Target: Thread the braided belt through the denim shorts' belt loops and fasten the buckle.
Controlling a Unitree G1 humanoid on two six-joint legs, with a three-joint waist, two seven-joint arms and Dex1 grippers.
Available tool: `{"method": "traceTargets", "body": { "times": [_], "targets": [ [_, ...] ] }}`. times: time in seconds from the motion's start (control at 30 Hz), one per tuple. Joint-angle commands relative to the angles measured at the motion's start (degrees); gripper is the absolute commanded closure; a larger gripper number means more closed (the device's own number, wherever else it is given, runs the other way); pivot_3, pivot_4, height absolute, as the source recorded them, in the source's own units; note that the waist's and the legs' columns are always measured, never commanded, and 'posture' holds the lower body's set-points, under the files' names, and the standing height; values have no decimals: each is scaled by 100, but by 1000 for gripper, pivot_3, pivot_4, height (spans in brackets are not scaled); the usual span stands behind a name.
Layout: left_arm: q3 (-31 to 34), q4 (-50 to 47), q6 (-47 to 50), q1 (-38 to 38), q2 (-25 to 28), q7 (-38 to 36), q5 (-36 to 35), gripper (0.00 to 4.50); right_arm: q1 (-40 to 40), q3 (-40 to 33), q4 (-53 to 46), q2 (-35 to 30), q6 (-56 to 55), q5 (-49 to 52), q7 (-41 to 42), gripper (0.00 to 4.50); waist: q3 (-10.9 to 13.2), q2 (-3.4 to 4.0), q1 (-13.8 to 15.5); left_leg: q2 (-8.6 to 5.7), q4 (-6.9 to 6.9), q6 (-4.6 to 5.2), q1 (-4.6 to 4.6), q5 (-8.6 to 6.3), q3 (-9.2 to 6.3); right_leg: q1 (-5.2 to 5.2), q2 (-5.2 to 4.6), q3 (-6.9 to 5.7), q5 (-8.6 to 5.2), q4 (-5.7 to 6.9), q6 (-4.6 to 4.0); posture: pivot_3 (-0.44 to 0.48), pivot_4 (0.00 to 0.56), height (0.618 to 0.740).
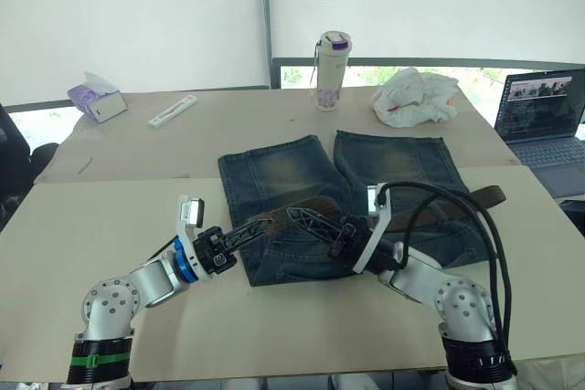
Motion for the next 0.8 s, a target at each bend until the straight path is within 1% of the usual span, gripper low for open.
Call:
{"method": "traceTargets", "body": {
  "times": [0.03, 0.1, 0.27, 0.3, 0.33, 0.37, 0.43, 0.5, 0.67, 0.8],
  "targets": [
    [56, -43, 20, -62, 33, -90, -23, 4500, -11, -146, -194, -11, -106, 63, 91, 1537, 0, 0, 2, 0, 0, 0, 0, 0, 0, 0, 0, 0, 0, 0, 0, 0, 150, 740],
    [59, -44, 18, -56, 46, -75, 1, 4500, 15, -140, -233, -36, -72, 89, 126, 2321, 0, 0, -1, 1, 0, 0, 0, 0, 0, 0, 0, -1, 0, -1, 0, 0, 150, 740],
    [62, -89, -2, -66, 52, -162, 42, 4500, 9, -132, -199, -20, -63, 92, 104, 4024, 0, 0, -22, 2, -1, 0, 1, 0, -1, -1, 2, 0, 0, 1, -1, 0, 150, 740],
    [79, -99, -42, -68, 45, -139, 84, 3862, 1, -129, -191, -21, -61, 86, 106, 4421, 0, 0, -23, 3, -1, 0, 1, 0, -1, -1, 2, 0, 0, 1, -1, 0, 150, 740],
    [95, -91, -33, -69, 49, -136, 68, 3658, -4, -127, -189, -19, -59, 88, 113, 4500, 0, 0, -22, 3, -1, 0, 1, 0, -1, -1, 2, 0, 0, 2, -1, 0, 150, 740],
    [106, -95, -13, -62, 72, -178, 43, 3347, -11, -127, -176, -13, -59, 86, 105, 4500, 0, 0, -21, 3, -1, 0, 1, 0, -1, -1, 2, -1, 0, 2, -1, 0, 150, 740],
    [125, -105, 7, -50, 106, -178, 33, 2417, -23, -129, -151, -8, -59, 76, 97, 4500, 0, 0, -21, 3, -1, 0, 1, 0, -1, -1, 2, 0, 0, 2, -1, 0, 150, 740],
    [186, -5, 21, -46, 165, -29, 73, 1555, -39, -137, -98, -2, -61, 56, 89, 4500, 0, 0, -21, 2, -1, 0, 1, 0, -1, -1, 2, 0, 0, 2, -1, 0, 150, 740],
    [268, -143, -8, 254, 570, -386, 280, 1555, -115, -136, 166, 80, -66, -59, -91, 4500, 0, 0, -41, 4, -2, 0, 2, 0, -1, -4, 2, 1, 0, 3, -1, 0, 150, 740],
    [310, -182, -231, 538, 867, -696, 711, 1555, -284, -214, 766, 240, -108, -440, -616, 4500, 1, 1, -34, 4, -6, 0, 5, 0, 0, -8, -1, 2, -2, 7, -5, 0, 150, 740]
  ]
}}
